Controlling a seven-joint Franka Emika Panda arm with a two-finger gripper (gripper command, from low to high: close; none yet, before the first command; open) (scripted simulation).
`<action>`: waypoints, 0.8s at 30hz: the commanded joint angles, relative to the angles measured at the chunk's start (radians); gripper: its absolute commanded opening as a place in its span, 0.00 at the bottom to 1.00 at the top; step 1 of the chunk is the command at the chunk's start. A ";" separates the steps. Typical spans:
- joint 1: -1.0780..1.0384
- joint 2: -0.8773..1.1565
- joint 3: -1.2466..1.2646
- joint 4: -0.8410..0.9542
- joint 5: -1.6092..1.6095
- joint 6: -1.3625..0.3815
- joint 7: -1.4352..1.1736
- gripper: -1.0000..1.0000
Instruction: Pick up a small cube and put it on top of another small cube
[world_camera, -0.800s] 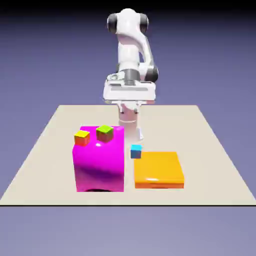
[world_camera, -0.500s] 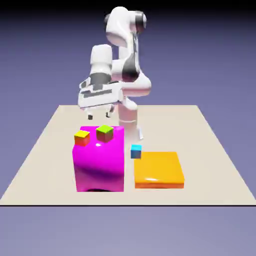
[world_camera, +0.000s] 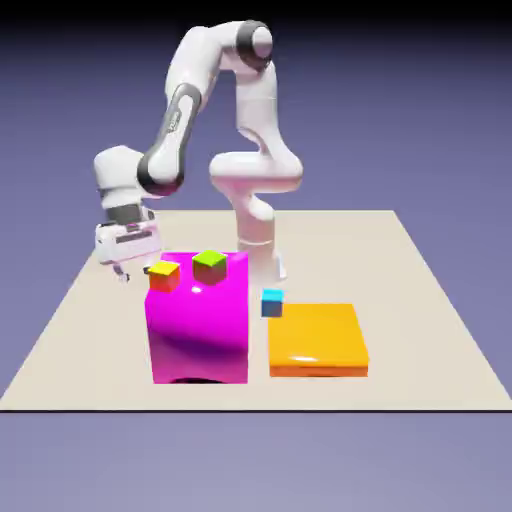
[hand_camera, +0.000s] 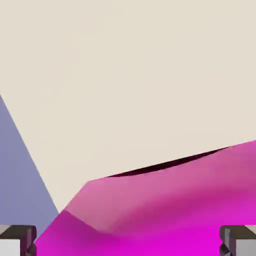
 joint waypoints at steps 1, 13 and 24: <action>0.025 0.000 -0.036 -0.025 0.006 0.022 0.013 0.50; 0.289 0.003 -0.420 -0.223 0.039 0.216 0.136 0.50; 0.665 -0.104 -0.818 -0.210 -0.074 0.346 0.199 0.50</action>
